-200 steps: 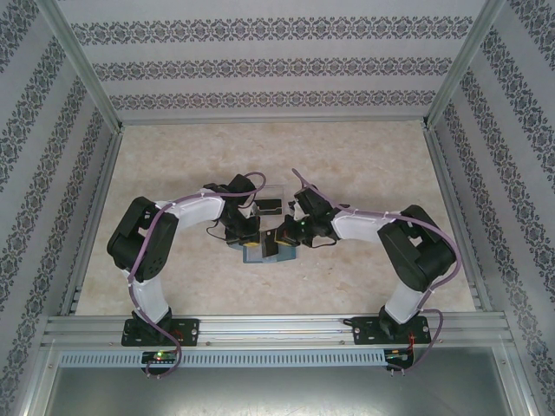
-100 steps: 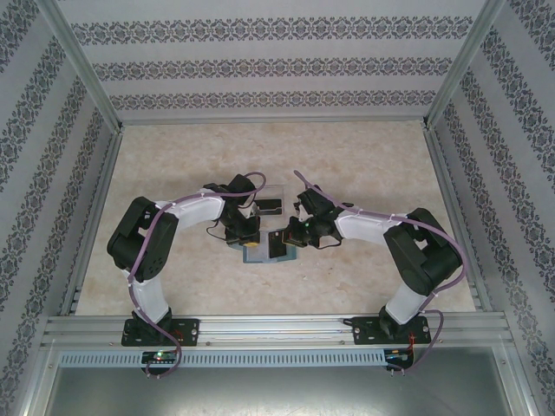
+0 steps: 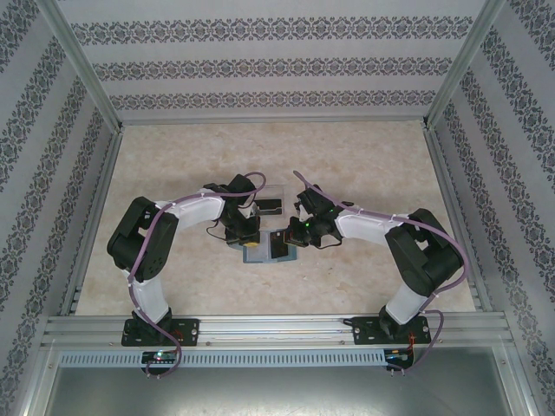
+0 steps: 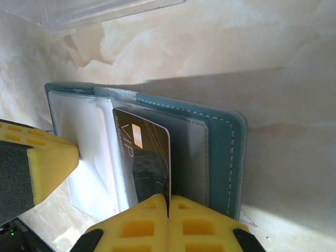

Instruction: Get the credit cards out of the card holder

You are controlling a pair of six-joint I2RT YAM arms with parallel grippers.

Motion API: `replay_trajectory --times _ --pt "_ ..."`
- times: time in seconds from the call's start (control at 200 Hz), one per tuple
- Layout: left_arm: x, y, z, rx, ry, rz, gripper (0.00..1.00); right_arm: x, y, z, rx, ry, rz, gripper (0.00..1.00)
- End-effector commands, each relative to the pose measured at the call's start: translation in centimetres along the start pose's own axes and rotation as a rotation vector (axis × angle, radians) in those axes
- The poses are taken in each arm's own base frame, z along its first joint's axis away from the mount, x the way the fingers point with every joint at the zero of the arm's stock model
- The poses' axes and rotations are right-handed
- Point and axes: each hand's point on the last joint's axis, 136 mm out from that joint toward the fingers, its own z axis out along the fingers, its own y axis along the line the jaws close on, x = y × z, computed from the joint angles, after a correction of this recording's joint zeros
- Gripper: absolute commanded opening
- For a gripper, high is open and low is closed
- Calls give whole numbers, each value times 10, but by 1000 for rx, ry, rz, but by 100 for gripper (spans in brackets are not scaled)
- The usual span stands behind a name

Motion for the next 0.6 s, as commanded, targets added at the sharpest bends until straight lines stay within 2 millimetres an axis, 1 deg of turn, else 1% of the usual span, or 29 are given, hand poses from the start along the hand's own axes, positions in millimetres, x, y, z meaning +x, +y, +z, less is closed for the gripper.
replay_trajectory --times 0.0,0.21,0.425,0.51,0.595 --pt "16 17 7 -78 48 -1 3 2 -8 -5 69 -15 -2 6" --pt "16 18 7 -82 50 1 3 3 -12 -8 98 -40 5 5" --pt "17 17 9 -73 52 0 3 2 -8 -11 106 -59 1 5" --pt "17 17 7 -71 47 2 3 3 -2 -7 90 -49 -6 6" --pt "17 16 8 -63 51 2 3 5 9 -2 61 -39 -24 6"
